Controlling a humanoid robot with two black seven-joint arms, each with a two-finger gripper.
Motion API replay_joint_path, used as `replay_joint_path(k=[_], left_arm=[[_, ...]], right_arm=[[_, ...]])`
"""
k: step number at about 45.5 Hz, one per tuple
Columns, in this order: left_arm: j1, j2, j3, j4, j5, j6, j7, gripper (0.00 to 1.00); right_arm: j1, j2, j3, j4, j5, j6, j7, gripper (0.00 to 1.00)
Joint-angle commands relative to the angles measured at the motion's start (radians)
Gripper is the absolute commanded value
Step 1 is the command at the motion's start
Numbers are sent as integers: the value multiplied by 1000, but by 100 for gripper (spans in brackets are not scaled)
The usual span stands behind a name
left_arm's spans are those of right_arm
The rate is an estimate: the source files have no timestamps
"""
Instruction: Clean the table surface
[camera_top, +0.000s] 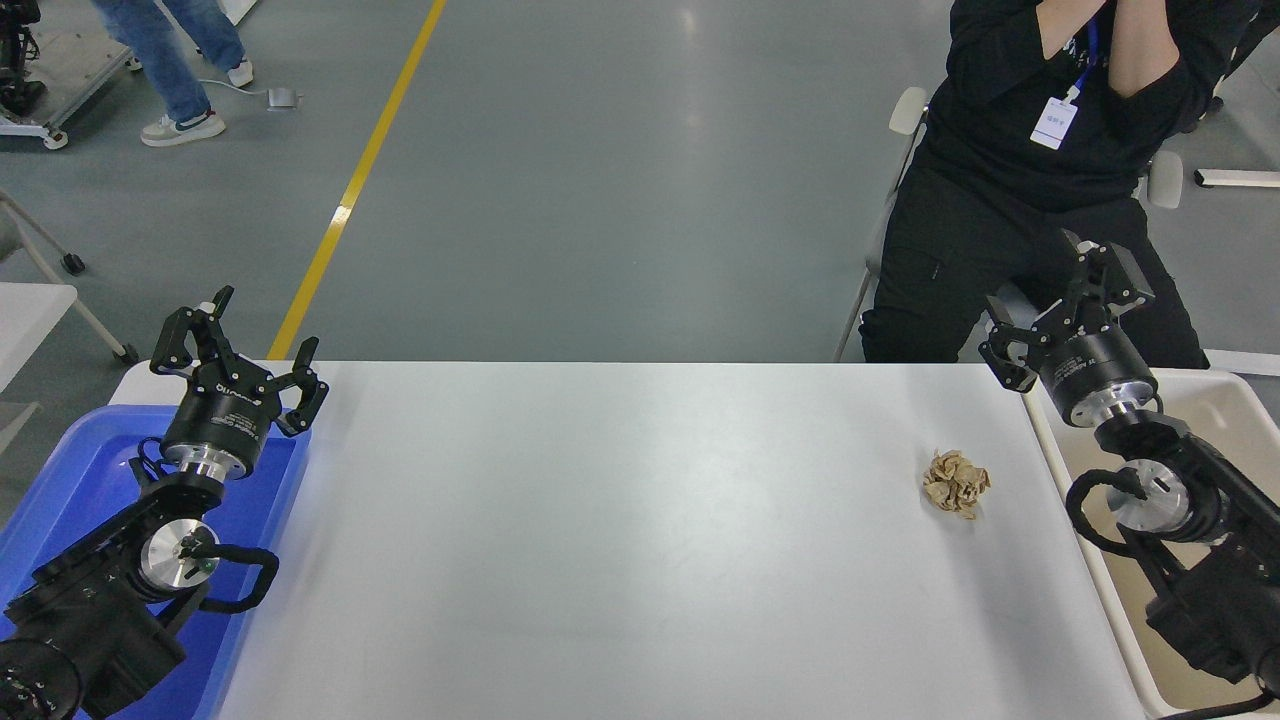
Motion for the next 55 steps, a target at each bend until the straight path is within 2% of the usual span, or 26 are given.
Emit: replay_joint_path(k=[1, 10, 17, 23, 35, 40, 46, 50, 55], left_arm=[[0, 0, 0, 0, 0, 0, 0, 100], [0, -1, 0, 0, 0, 0, 0, 100], [0, 0, 0, 0, 0, 0, 0, 100], [0, 0, 0, 0, 0, 0, 0, 100], [0, 0, 0, 0, 0, 0, 0, 100], [0, -1, 0, 0, 0, 0, 0, 100], [0, 0, 0, 0, 0, 0, 0, 100], [0, 0, 0, 0, 0, 0, 0, 100], [0, 0, 0, 0, 0, 0, 0, 100]], right_arm=[[10, -37, -3, -3, 12, -3, 1, 99], [24, -90, -5, -34, 245, -11, 1, 99], [76, -162, -55, -64, 276, -14, -8, 99], [160, -243, -233, -109, 276, -14, -10, 99], [367, -420, -775, -156, 255, -2, -5, 99], [463, -445, -996, -156, 172, 5, -3, 99], [538, -445, -1218, -172, -47, 5, 0, 99], [564, -445, -1293, -169, -190, 5, 7, 99], [572, -443, -1317, -158, -368, 8, 61, 99]])
